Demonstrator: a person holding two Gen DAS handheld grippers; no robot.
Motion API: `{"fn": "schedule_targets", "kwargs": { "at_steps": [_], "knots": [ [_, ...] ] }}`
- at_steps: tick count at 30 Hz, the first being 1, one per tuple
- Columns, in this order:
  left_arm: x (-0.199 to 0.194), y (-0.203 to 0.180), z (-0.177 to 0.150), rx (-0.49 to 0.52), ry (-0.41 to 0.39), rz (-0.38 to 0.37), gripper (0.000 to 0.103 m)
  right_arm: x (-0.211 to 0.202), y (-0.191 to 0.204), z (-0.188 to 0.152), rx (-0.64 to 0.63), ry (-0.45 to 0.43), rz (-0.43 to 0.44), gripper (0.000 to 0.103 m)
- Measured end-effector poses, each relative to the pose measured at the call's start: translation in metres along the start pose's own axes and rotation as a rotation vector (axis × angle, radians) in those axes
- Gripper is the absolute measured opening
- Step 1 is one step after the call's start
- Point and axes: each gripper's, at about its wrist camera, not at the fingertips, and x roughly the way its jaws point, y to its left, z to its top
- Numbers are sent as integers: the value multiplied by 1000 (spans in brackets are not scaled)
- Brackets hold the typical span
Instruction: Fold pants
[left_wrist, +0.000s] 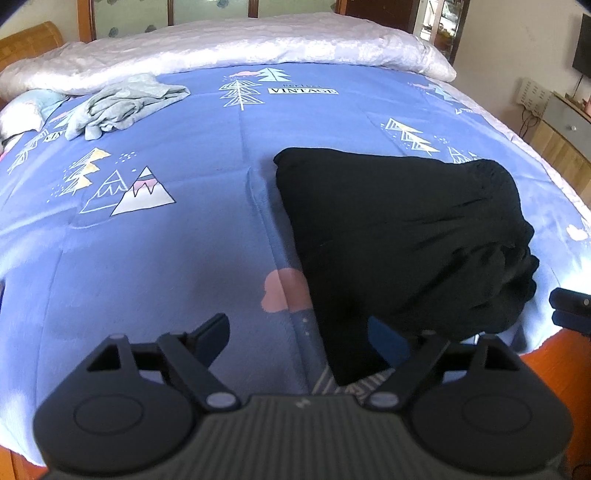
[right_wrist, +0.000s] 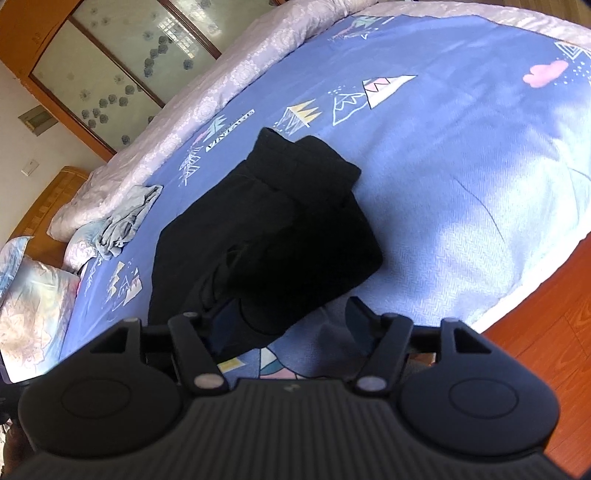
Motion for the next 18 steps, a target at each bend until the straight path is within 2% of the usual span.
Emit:
{"fn": "schedule_targets", "kwargs": {
  "at_steps": [6,8,15,18],
  "knots": [
    [9,-4,7,7,19,1,91,3,-8,11,0,-3,14,69],
    [11,-3,9,-2,20,-18,92,4,-12,18,-7,-8,10,73],
    [24,-2,14,-20,56,-50,93,10,-12,29,-101,-22,-105,73],
    [26,-2,16,-30,60,-66,93,10,-17,31,-98,-25,-106,73]
  ]
}}
